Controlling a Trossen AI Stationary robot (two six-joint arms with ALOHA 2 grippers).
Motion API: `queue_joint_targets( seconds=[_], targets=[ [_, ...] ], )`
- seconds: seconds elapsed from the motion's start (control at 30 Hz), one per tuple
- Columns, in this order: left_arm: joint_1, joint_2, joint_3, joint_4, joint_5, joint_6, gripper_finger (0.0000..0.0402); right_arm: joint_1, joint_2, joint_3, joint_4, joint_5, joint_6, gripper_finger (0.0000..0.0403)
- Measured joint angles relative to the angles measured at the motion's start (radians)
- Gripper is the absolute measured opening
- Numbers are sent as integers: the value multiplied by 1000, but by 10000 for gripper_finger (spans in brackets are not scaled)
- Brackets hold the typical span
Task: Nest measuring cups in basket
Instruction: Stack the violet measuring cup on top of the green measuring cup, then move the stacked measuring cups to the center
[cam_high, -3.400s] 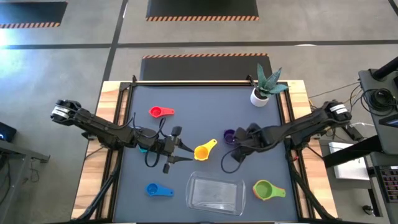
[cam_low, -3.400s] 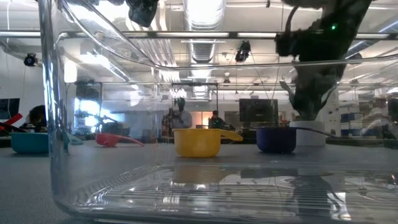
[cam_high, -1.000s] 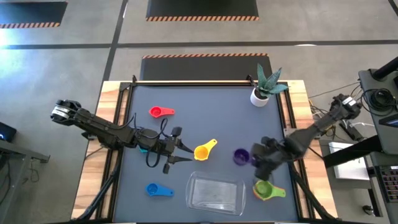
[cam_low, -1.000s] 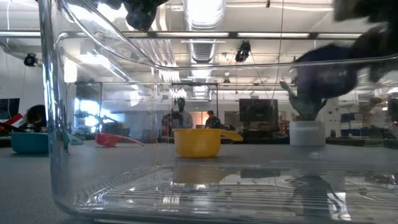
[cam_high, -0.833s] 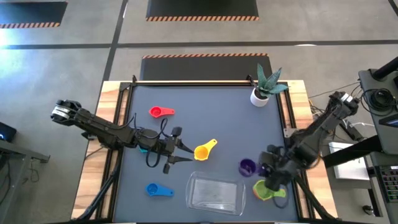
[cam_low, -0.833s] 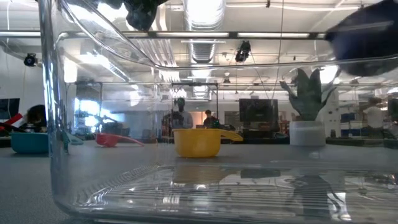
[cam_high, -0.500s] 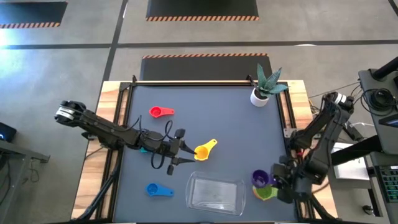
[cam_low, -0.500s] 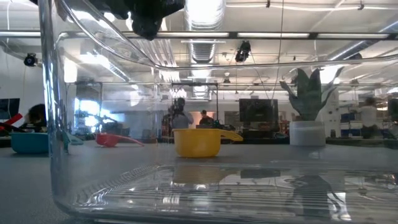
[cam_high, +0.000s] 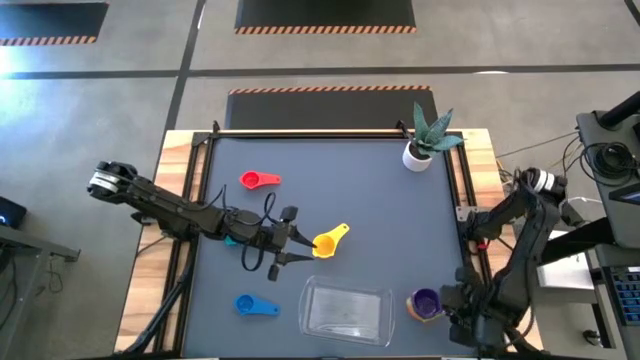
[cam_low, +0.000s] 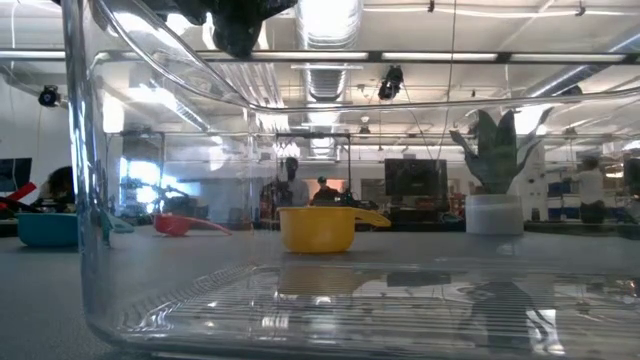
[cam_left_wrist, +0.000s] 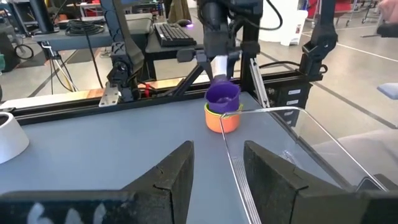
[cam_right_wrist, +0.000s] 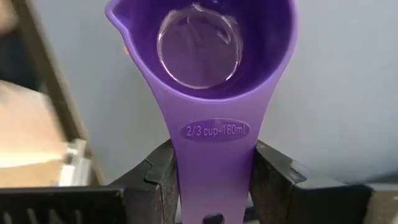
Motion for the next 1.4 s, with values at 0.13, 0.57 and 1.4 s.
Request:
queue_joint_targets(
  seconds=[0.13, 0.57, 1.4],
  targets=[
    [0, 0, 0, 0, 0, 0, 123, 1, 44, 18, -39, -24, 4, 150],
    [0, -1, 1, -2, 0, -1, 123, 0, 11, 53, -72, -15, 120, 230],
    [0, -1, 1, -5, 0, -5, 123, -15, 80, -55, -9, -24, 86, 363]
  ],
)
